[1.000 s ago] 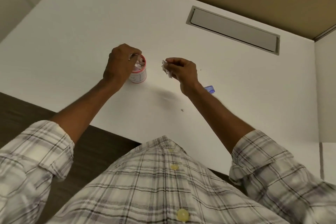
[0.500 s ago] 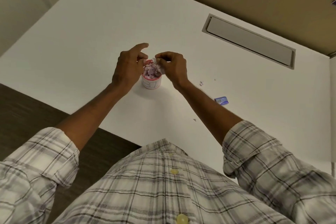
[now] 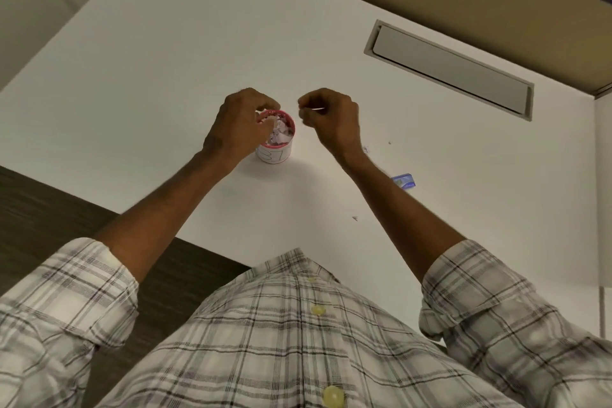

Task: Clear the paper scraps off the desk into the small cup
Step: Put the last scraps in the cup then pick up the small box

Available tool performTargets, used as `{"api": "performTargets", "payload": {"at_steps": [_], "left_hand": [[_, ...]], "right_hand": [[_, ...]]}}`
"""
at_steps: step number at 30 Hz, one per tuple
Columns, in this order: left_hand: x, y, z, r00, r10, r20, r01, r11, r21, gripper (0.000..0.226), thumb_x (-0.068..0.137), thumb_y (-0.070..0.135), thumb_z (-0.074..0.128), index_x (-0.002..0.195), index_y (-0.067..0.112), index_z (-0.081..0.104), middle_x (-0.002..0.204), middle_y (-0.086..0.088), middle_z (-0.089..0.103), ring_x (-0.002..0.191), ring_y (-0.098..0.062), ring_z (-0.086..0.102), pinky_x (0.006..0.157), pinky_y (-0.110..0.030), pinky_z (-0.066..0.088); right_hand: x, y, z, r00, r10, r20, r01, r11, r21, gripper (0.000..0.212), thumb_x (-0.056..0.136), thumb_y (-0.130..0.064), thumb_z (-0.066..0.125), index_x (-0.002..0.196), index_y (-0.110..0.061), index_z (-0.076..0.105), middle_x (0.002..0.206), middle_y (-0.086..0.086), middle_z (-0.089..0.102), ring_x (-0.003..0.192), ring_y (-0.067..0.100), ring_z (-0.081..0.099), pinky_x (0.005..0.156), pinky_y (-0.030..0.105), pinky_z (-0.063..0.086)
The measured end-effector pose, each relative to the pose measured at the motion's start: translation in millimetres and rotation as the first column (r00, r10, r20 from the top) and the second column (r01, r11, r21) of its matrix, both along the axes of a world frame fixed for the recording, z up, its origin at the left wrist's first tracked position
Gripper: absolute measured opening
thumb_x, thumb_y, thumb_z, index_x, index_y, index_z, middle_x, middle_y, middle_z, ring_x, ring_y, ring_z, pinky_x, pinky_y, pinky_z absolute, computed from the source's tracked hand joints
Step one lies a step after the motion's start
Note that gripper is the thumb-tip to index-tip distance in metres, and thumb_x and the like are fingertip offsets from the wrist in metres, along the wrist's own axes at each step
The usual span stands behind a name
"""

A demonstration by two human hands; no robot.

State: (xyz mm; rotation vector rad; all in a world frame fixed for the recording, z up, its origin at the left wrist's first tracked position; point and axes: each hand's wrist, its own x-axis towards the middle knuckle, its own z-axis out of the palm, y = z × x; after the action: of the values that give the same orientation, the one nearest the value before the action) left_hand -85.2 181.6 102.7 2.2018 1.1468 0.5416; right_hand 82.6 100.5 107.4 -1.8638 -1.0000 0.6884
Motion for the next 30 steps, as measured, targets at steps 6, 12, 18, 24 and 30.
{"api": "performTargets", "payload": {"at_steps": [6,12,18,24,30], "left_hand": [[15,1,-1,0.974,-0.052,-0.222,0.055,0.998,0.01,0.023,0.086,0.024,0.071,0.104,0.011,0.077,0.11,-0.011,0.071,0.1,-0.027,0.066,0.085,-0.035,0.055],[26,1,-3,0.919,-0.13,-0.371,0.137,0.991,-0.008,0.022,0.086,0.026,0.071,0.104,0.016,0.078,0.108,-0.01,0.072,0.099,-0.032,0.068,0.083,-0.037,0.056],[35,3,-7,0.901,-0.112,-0.418,0.113,0.993,-0.023,0.024,0.086,0.021,0.07,0.107,0.012,0.077,0.111,-0.014,0.072,0.1,-0.034,0.068,0.086,-0.04,0.057],[38,-1,-13,0.891,-0.108,-0.441,0.112,0.994,-0.018,0.027,0.087,0.013,0.066,0.112,0.008,0.075,0.113,-0.017,0.071,0.104,-0.036,0.067,0.087,-0.04,0.055],[33,-4,-7,0.923,-0.09,-0.374,0.095,0.995,-0.007,0.022,0.086,0.013,0.068,0.106,0.012,0.078,0.113,-0.013,0.072,0.105,-0.034,0.066,0.089,-0.036,0.052]], "right_hand": [[58,-60,-35,0.943,-0.022,0.331,0.073,0.987,-0.143,0.01,0.091,-0.019,0.071,0.098,-0.014,0.075,0.093,0.001,0.078,0.083,0.017,0.074,0.083,0.036,0.059],[106,-164,-87,0.857,0.196,0.477,0.006,0.921,-0.389,0.043,0.094,-0.031,0.071,0.124,-0.002,0.062,0.119,0.013,0.064,0.102,0.033,0.06,0.097,0.048,0.05],[97,-223,-118,0.898,0.17,0.406,0.002,0.921,-0.391,0.082,0.091,-0.058,0.064,0.155,-0.015,0.038,0.165,0.006,0.03,0.156,0.021,0.019,0.125,0.032,0.019],[62,-216,-131,0.805,0.286,0.52,-0.073,0.918,-0.391,0.08,0.094,-0.063,0.058,0.159,-0.025,0.031,0.169,0.007,0.02,0.158,0.028,0.008,0.128,0.046,0.01],[69,-207,-133,0.586,0.285,0.758,-0.332,0.938,-0.097,0.024,0.099,-0.023,0.067,0.114,-0.006,0.074,0.124,0.008,0.072,0.125,0.029,0.064,0.091,0.04,0.06]]}}
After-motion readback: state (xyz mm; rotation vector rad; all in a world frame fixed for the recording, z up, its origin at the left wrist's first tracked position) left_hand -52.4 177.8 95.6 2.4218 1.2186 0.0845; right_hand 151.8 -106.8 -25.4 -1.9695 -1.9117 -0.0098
